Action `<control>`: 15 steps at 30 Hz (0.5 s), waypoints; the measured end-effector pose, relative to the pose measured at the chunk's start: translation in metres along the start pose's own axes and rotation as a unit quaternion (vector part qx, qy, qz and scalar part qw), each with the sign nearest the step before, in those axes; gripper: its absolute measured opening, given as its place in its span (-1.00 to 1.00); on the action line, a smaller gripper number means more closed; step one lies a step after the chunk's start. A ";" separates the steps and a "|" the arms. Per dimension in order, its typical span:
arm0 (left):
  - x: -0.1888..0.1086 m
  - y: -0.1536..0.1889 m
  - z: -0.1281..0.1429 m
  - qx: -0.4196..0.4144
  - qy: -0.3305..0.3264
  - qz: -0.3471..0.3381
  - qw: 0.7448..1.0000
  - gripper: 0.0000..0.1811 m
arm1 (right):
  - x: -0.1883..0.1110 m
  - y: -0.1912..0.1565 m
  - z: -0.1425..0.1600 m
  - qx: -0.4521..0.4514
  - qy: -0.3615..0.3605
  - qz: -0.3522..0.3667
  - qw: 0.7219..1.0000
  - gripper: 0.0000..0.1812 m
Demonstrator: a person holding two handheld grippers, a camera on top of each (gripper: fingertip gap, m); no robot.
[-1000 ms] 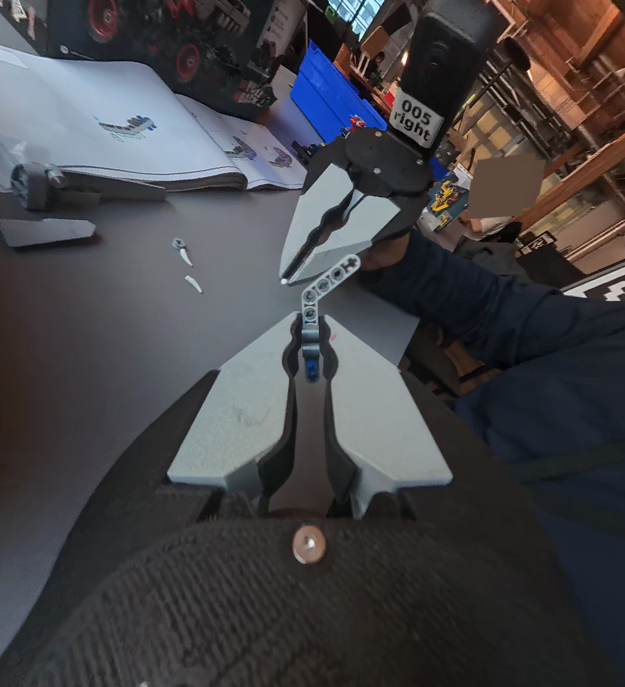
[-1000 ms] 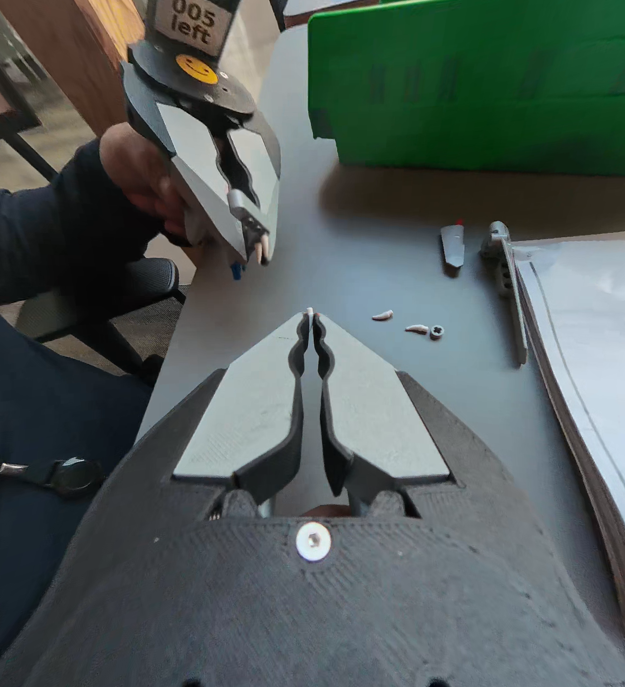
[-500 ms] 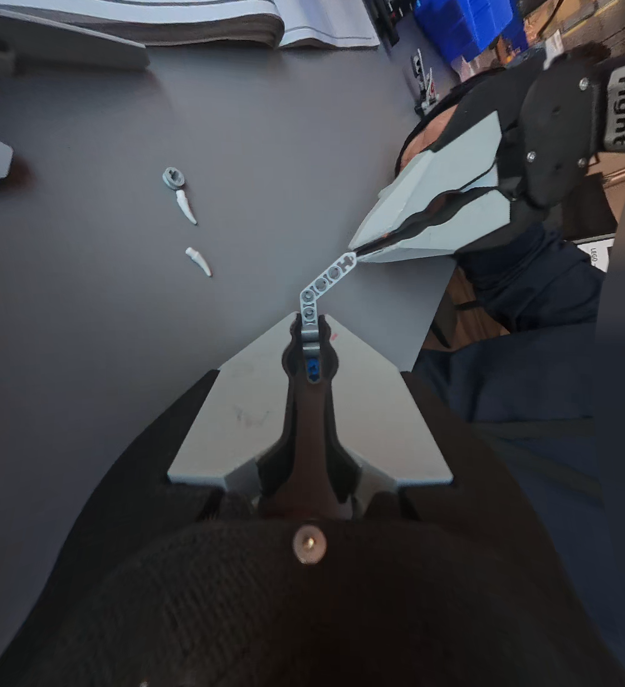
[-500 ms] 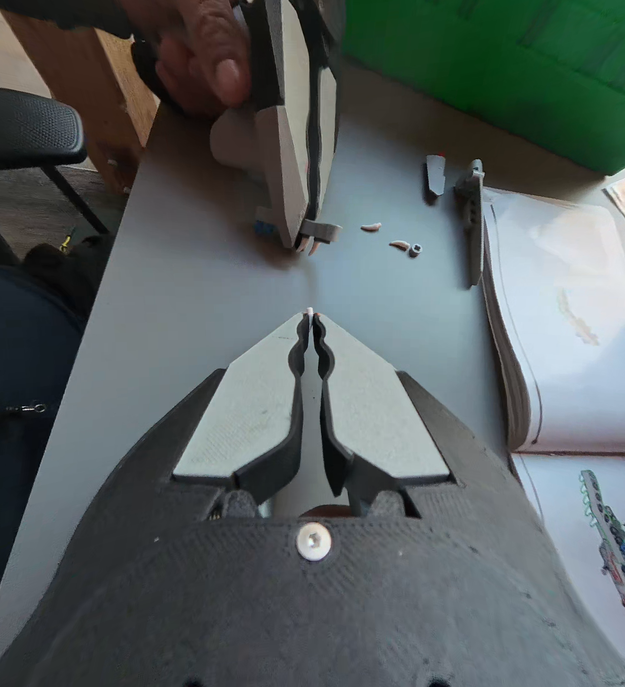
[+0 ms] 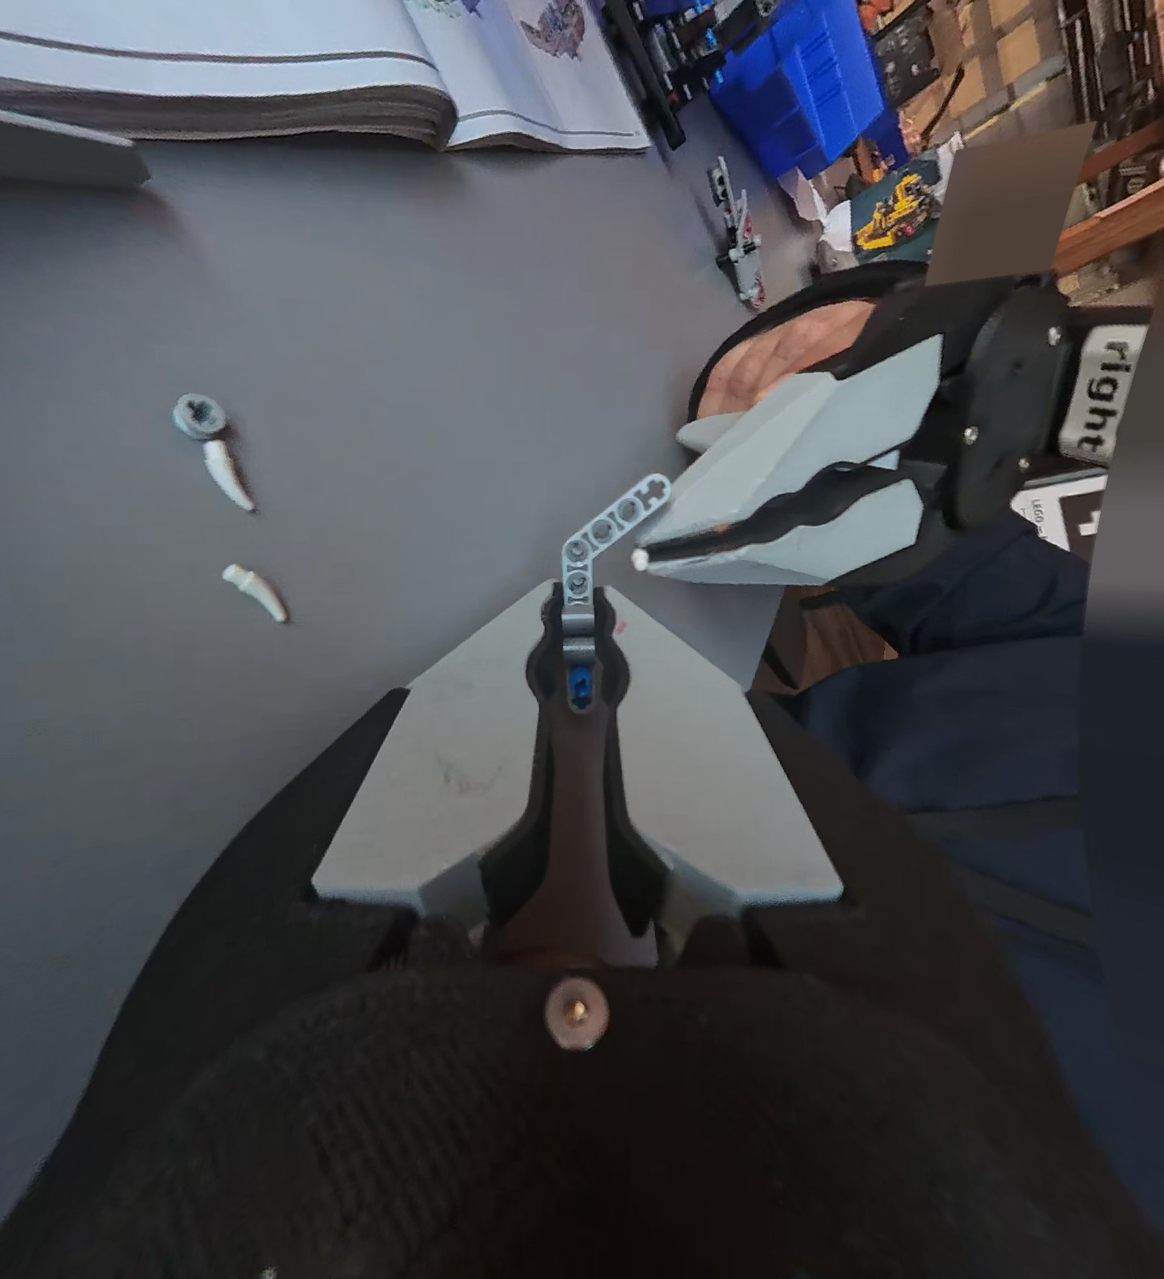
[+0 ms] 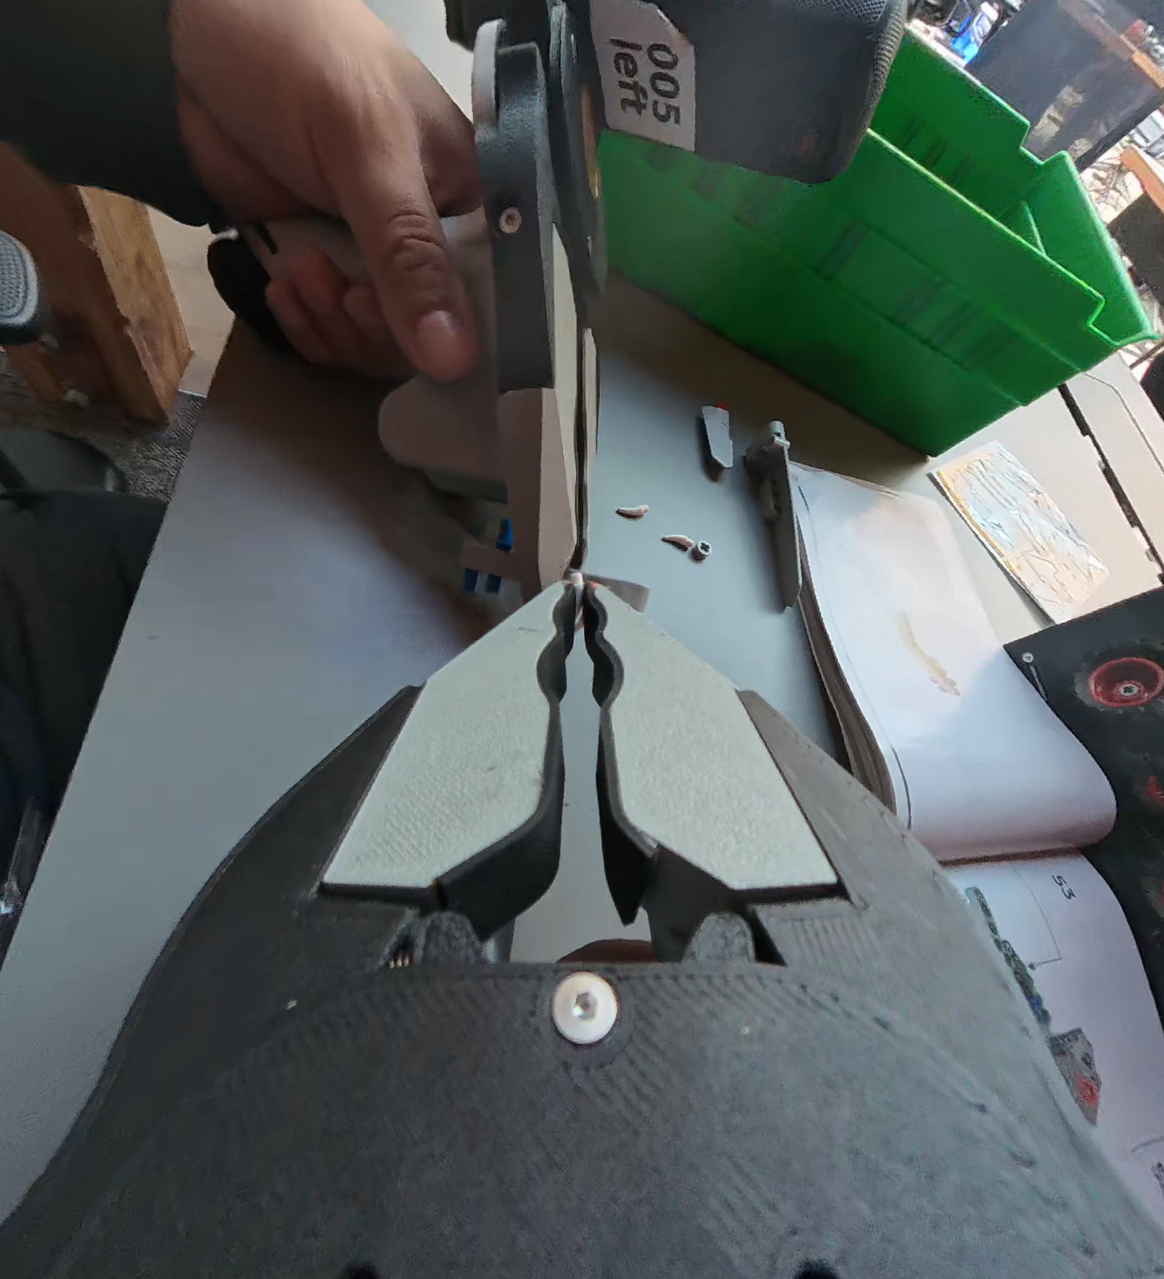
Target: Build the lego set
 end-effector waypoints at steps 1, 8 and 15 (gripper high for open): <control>0.001 0.002 0.000 0.007 0.003 0.003 1.000 -0.94 | 0.001 0.000 -0.002 0.007 0.003 -0.004 1.000 -1.00; 0.005 0.005 0.000 0.008 0.026 -0.015 1.000 -0.94 | 0.002 -0.003 -0.005 -0.017 -0.015 0.026 0.999 -1.00; 0.003 0.030 0.004 -0.038 0.112 0.069 0.991 -0.94 | -0.019 -0.006 -0.024 0.009 0.016 -0.016 1.000 -1.00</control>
Point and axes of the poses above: each gripper's, where its closed fingertips meet, x out along the fingers, z out of its underside, y = z × x across the jaws, the point moved 4 cm from there along -x, back along the fingers, and after that the axes turned 5 degrees about z, right-handed, at the moved point
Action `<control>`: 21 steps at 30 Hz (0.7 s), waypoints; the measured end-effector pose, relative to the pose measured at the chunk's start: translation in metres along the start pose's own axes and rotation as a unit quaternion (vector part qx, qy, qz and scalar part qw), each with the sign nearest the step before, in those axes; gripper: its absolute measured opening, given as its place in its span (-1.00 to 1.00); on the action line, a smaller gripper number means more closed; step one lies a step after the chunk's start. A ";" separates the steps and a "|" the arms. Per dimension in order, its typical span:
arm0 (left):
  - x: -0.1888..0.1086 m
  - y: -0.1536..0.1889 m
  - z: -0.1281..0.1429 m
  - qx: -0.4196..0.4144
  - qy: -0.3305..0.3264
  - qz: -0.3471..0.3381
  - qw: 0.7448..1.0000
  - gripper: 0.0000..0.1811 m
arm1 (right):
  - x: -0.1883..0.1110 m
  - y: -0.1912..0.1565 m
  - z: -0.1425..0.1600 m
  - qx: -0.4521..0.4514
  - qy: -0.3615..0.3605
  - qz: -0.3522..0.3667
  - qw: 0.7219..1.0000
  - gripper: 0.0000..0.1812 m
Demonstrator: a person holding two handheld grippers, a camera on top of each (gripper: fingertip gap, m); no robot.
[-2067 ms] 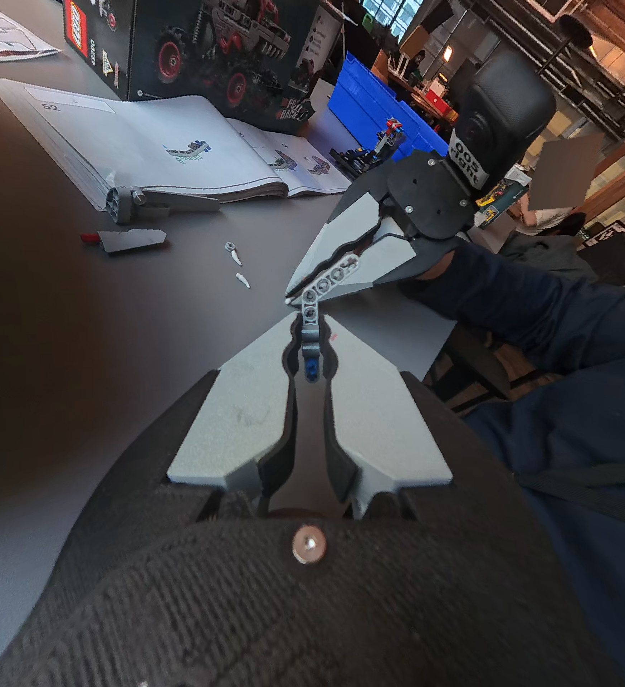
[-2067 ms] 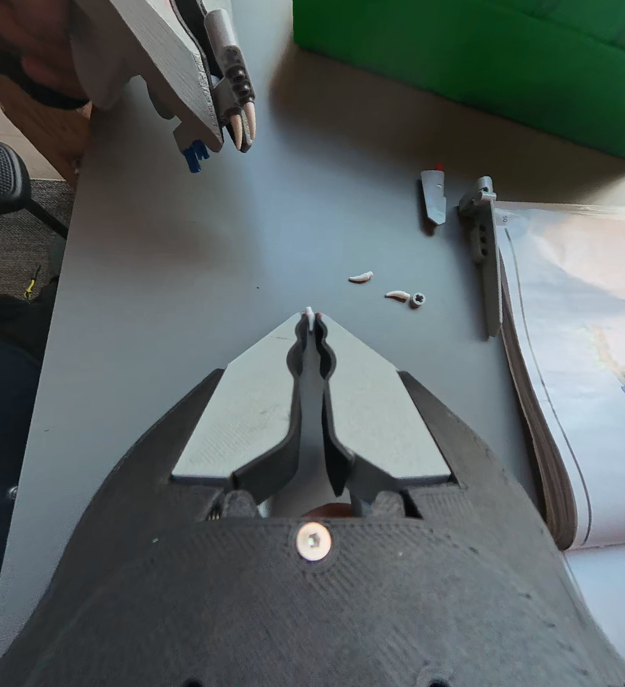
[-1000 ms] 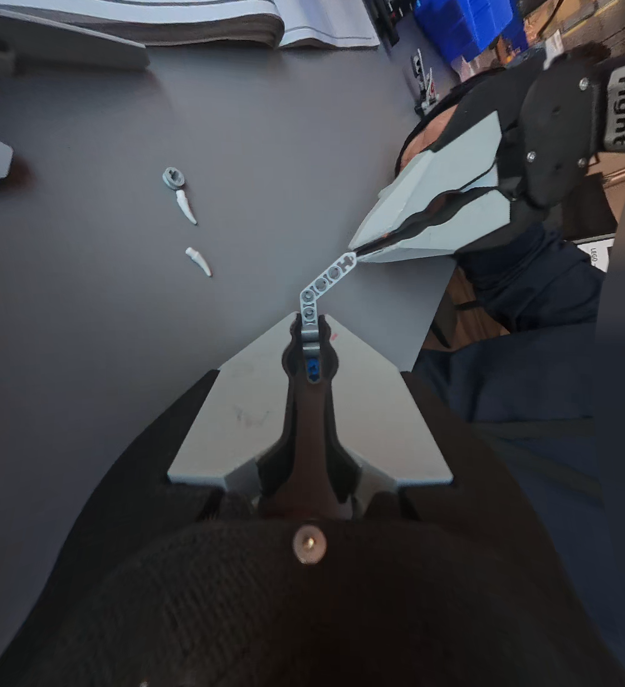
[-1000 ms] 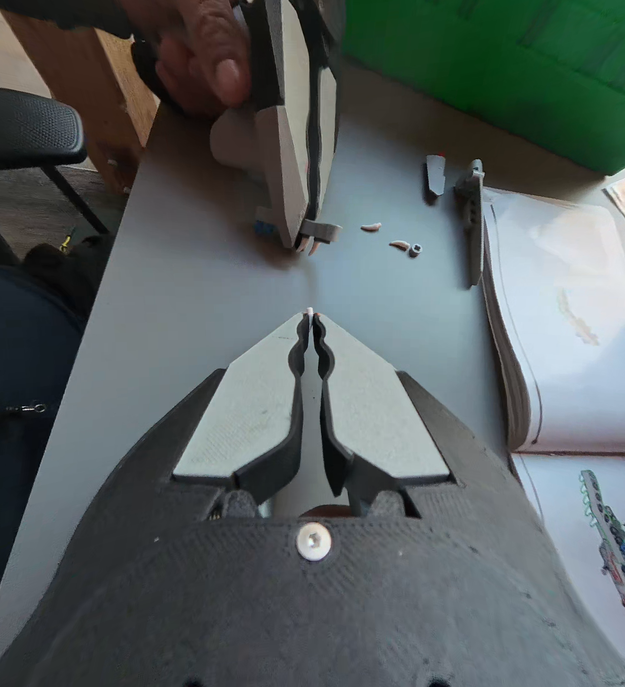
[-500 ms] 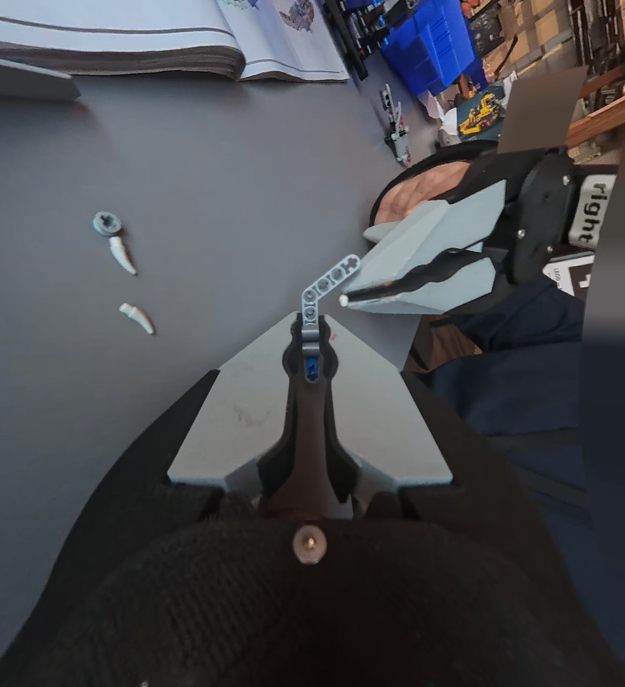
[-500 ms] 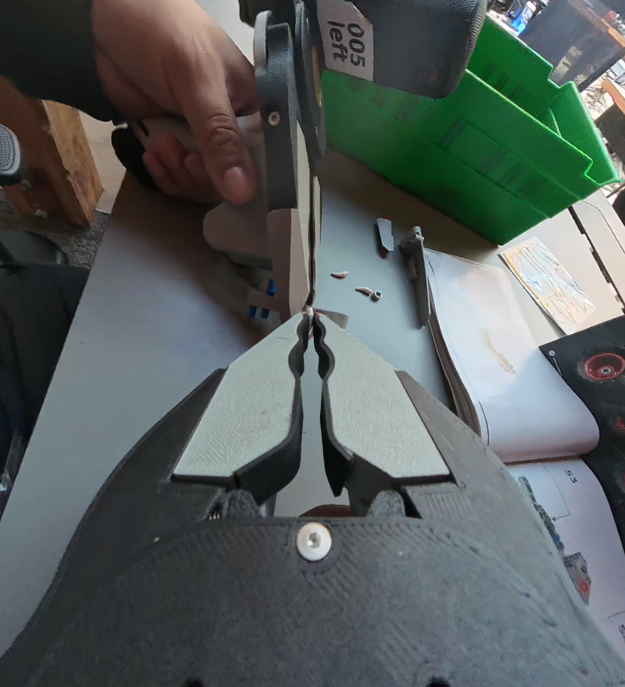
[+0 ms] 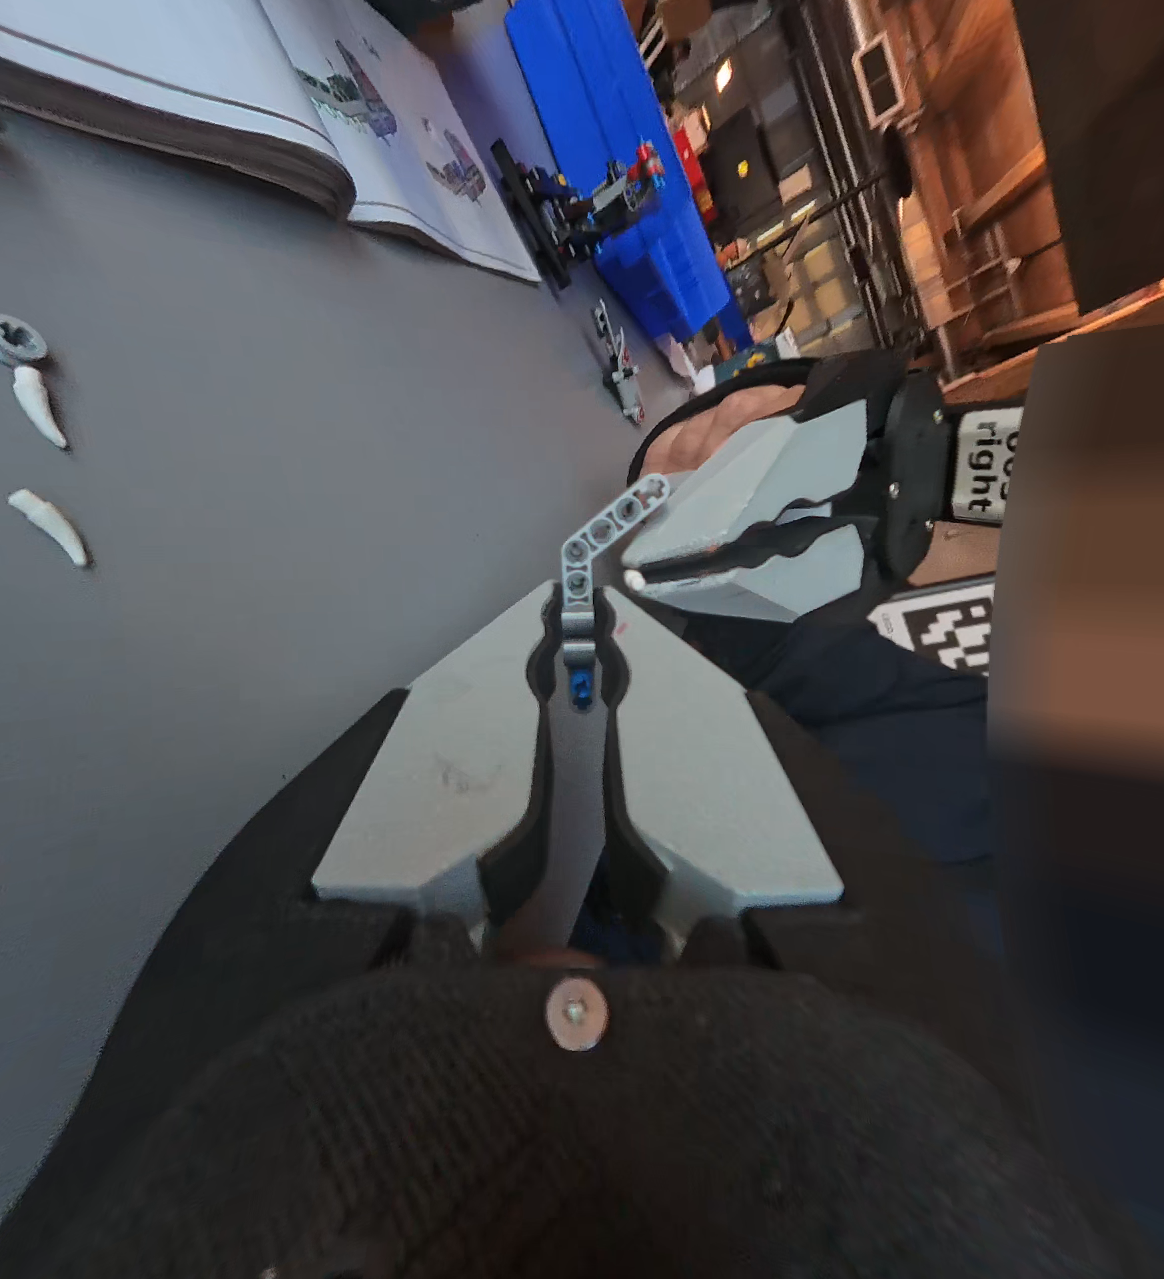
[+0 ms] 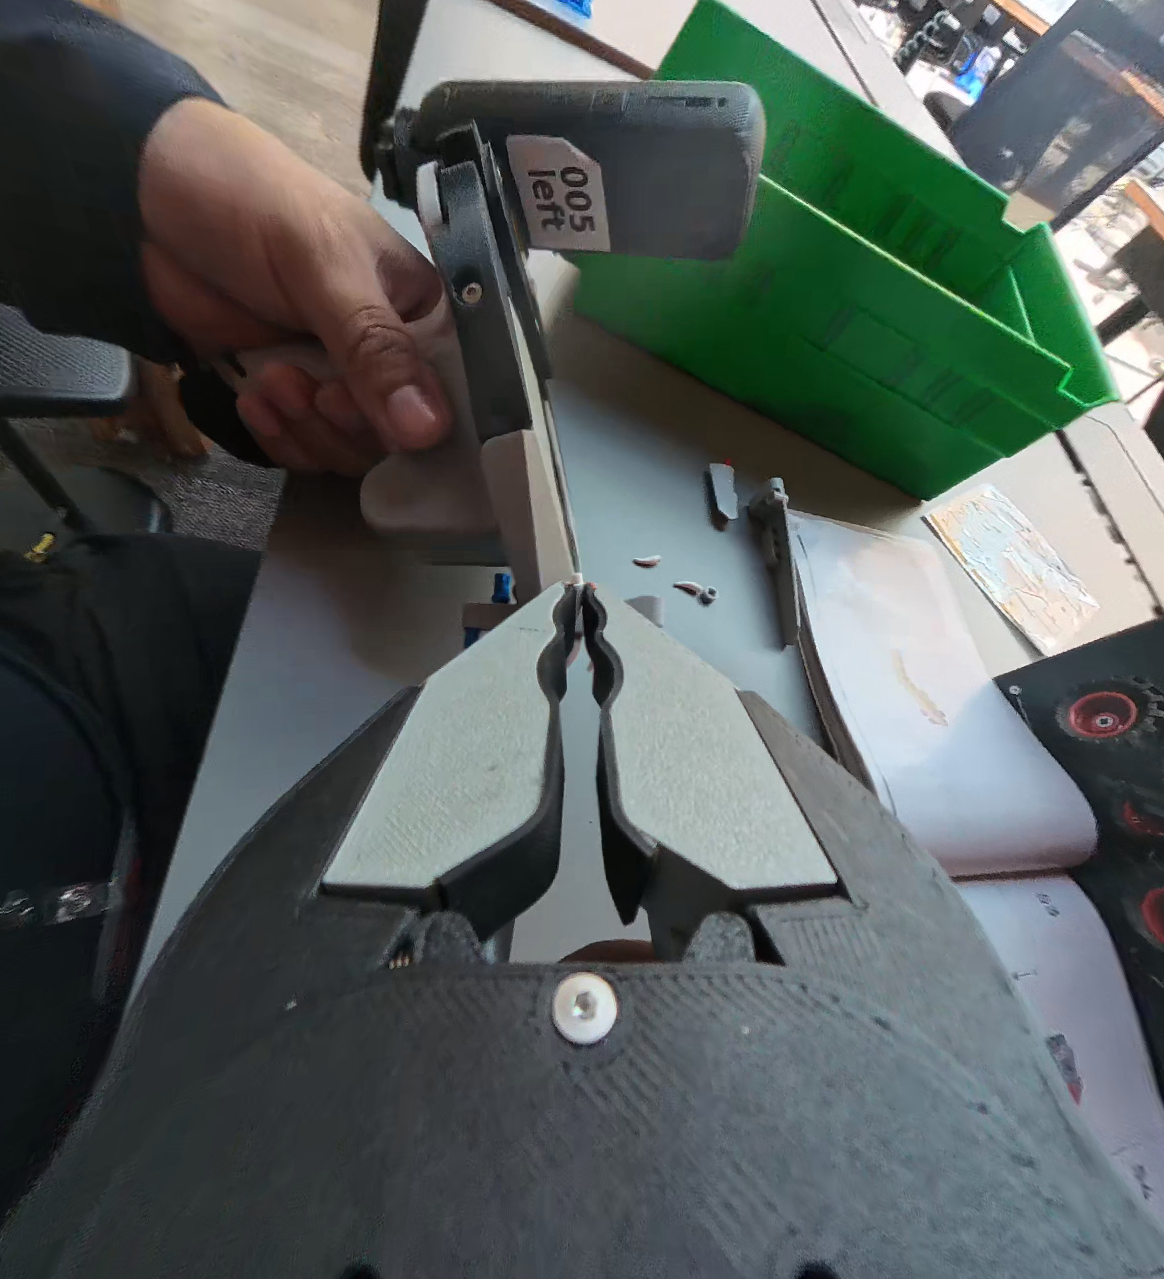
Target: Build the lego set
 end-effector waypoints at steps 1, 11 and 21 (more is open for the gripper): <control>-0.002 0.001 0.000 0.000 0.015 -0.001 1.000 -0.94 | -0.003 -0.002 0.002 0.009 -0.001 -0.016 1.000 -1.00; -0.028 -0.009 -0.007 0.042 0.041 -0.061 0.996 -0.95 | -0.039 0.015 0.008 0.185 0.130 -0.241 0.944 -1.00; -0.029 0.000 -0.006 0.073 0.047 -0.038 0.996 -0.95 | -0.075 0.009 -0.005 0.007 0.266 -0.218 0.939 -1.00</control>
Point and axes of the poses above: each gripper's, where its closed fingertips meet, x out along the fingers, z out of its underside, y = z × x across the jaws, the point moved 4 cm from there along -x, back along the fingers, and after that the axes turned 5 degrees about z, right-handed, at the moved point
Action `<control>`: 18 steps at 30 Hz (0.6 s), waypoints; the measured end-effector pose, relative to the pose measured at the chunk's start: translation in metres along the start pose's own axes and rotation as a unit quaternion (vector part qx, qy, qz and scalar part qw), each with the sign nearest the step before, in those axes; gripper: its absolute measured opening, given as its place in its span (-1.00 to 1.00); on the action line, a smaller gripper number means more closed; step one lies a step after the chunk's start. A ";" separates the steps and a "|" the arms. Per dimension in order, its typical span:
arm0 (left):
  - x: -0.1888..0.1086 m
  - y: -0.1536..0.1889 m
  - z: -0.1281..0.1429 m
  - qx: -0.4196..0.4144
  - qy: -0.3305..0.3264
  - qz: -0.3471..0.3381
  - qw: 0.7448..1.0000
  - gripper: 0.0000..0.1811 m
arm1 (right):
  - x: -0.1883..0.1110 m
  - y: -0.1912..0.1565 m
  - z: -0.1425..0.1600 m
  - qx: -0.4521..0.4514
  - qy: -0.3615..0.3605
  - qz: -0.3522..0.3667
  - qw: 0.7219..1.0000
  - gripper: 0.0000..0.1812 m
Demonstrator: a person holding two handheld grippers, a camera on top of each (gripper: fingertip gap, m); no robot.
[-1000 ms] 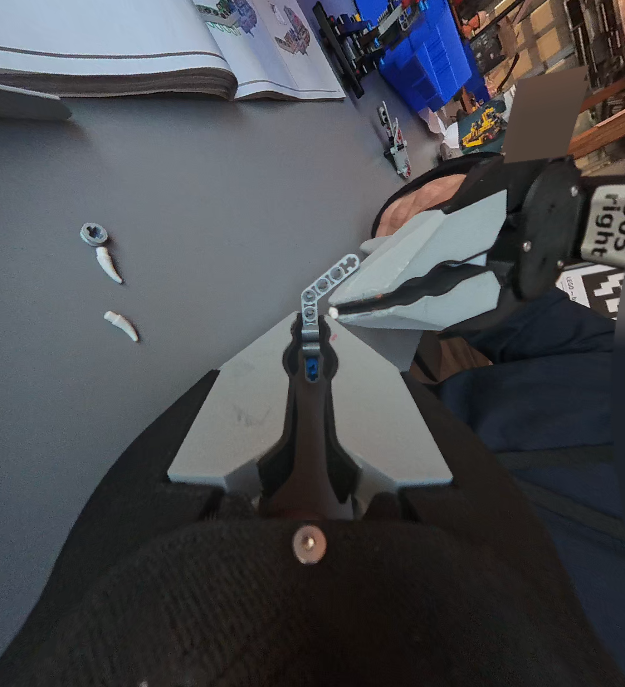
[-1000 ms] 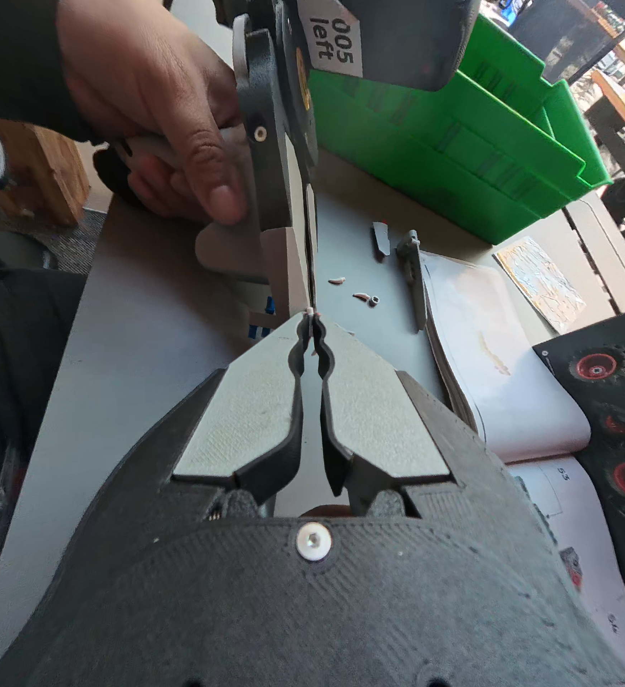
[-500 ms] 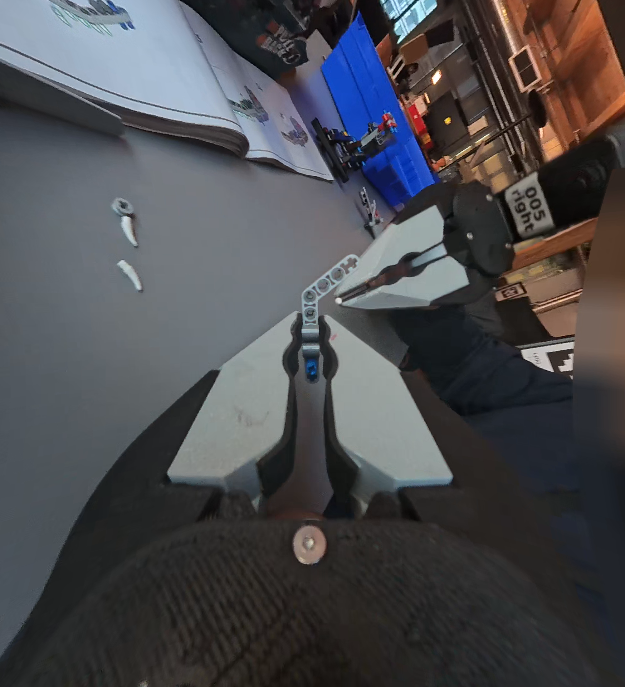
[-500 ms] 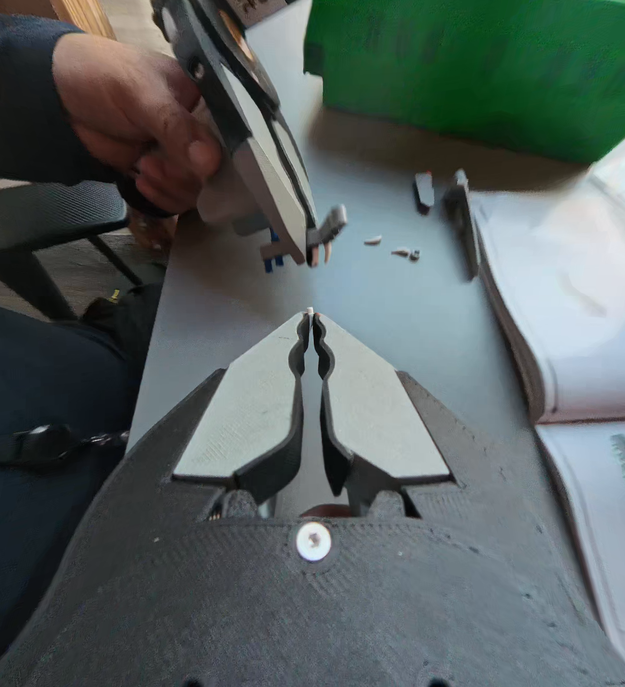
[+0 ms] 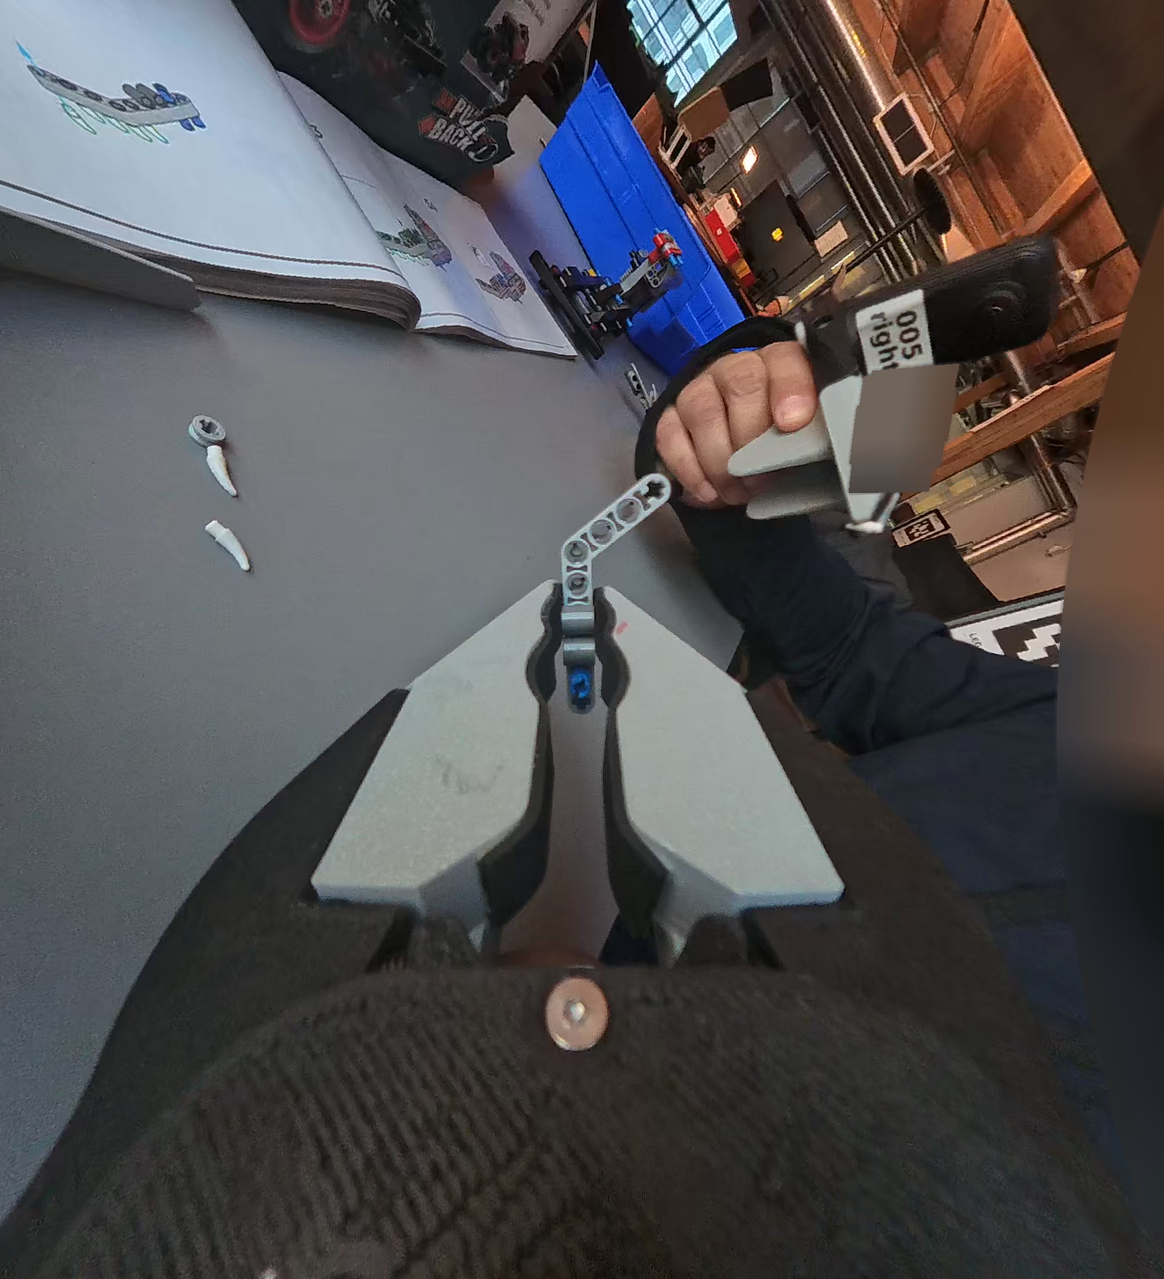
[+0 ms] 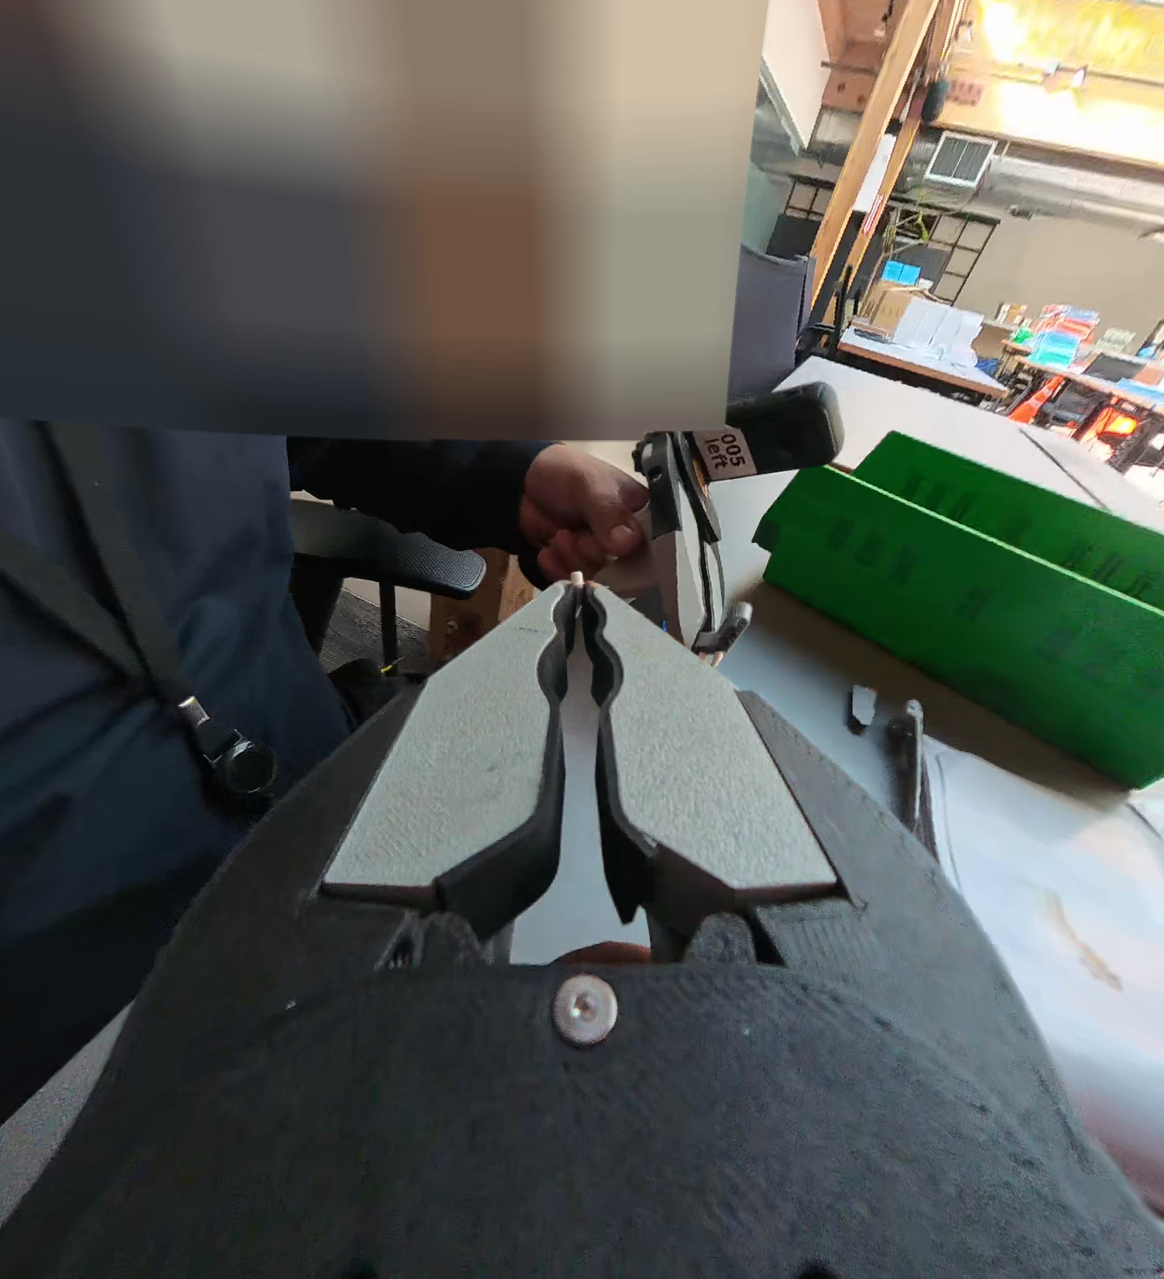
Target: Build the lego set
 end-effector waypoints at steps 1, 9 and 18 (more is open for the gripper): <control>0.001 0.001 0.001 0.007 -0.003 -0.001 1.000 -0.95 | 0.000 -0.001 -0.001 -0.015 -0.005 0.004 1.000 -1.00; 0.002 0.006 0.003 0.030 -0.007 0.007 1.000 -0.94 | 0.003 -0.006 -0.001 -0.101 -0.038 0.027 0.994 -1.00; 0.004 0.009 0.006 0.035 -0.022 0.019 0.999 -0.94 | 0.002 -0.007 0.002 -0.117 -0.052 0.029 0.991 -1.00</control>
Point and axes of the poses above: each gripper's, where its closed fingertips meet, x out along the fingers, z out of its underside, y = z × x across the jaws, the point moved 4 cm from there along -x, back along the fingers, and after that the axes turned 5 degrees about z, right-handed, at the moved point
